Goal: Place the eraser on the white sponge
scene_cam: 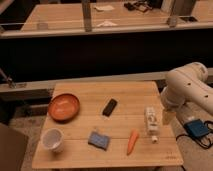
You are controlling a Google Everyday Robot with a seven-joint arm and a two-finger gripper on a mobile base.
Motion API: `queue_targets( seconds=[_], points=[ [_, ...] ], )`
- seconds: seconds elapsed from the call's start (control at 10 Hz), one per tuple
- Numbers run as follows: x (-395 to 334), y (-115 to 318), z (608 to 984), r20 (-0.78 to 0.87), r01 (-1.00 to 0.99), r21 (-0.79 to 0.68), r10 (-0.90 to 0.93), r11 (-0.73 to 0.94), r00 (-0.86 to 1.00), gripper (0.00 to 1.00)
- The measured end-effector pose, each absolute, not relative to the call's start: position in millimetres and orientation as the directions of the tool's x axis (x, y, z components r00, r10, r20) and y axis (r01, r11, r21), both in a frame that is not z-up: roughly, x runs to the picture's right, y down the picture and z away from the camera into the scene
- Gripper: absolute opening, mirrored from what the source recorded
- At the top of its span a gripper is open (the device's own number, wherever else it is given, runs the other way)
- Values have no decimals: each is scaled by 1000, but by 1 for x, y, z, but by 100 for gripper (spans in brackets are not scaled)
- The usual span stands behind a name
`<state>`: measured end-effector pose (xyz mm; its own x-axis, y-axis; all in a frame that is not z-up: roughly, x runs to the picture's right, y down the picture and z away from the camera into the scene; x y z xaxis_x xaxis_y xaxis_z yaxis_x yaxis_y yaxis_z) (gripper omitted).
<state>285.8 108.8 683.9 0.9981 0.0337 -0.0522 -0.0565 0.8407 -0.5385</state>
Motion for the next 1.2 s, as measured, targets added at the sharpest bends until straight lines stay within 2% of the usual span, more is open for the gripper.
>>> queue_targets(
  seconds=[0.7,1.2],
  points=[
    [286,108,684,-53,-54,-537,30,842,998,80],
    [247,88,704,11,92,-530,-102,843,995,80]
  ],
)
